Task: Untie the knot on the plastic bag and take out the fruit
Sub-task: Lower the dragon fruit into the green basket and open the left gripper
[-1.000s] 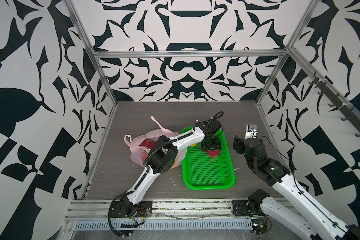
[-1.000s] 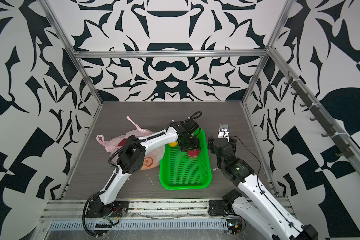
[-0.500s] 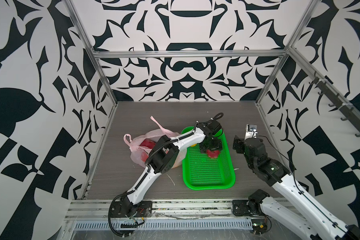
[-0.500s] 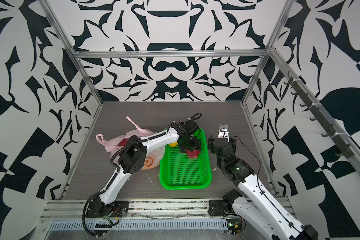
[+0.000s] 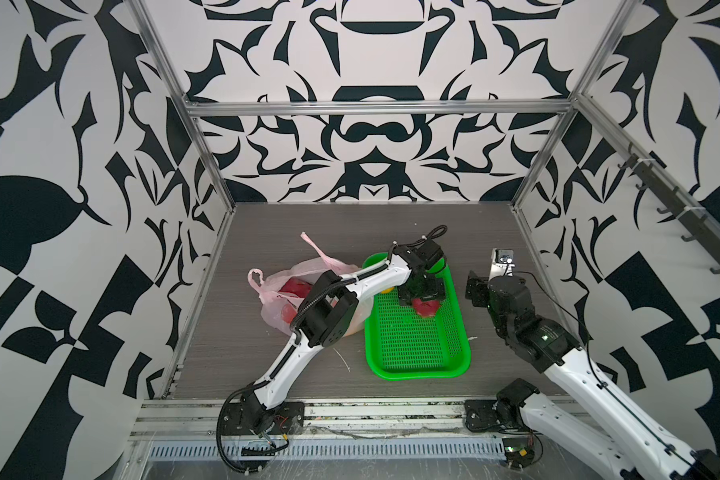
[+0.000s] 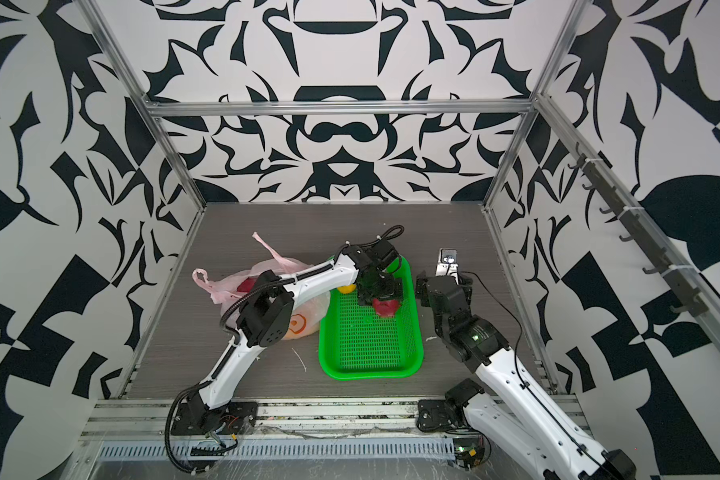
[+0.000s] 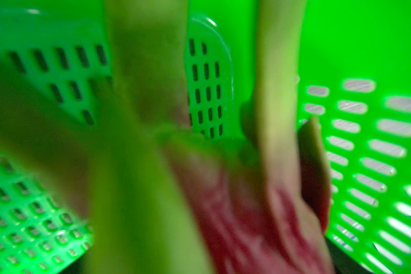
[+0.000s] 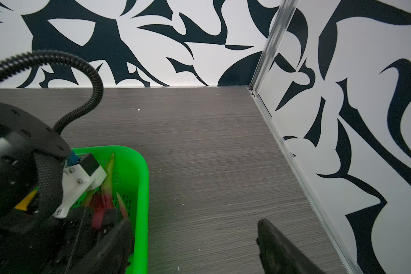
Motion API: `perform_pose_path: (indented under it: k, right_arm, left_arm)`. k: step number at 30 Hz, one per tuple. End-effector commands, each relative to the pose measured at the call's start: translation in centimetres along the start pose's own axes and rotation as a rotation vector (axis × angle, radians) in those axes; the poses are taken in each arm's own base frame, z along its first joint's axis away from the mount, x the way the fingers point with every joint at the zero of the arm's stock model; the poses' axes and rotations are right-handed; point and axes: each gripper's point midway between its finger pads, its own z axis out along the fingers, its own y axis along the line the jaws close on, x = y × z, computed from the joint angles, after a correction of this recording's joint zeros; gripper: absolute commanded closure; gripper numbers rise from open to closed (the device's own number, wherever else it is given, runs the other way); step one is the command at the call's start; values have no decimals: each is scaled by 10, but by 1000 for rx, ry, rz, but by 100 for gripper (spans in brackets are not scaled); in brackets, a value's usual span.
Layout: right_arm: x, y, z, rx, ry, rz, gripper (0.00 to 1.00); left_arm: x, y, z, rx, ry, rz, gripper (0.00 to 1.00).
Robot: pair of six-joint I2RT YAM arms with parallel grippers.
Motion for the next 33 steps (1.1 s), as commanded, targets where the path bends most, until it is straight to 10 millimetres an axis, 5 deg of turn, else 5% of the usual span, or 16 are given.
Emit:
perform_pose_path:
  k: [1, 33]
  right_arm:
    - [-10, 0, -3, -9, -38, 40, 15]
    - [-9, 5, -1, -35, -32, 43, 14]
  left_arm:
    - [1, -4, -12, -10, -11, 6, 3]
    - [6, -1, -51, -37, -62, 14, 1]
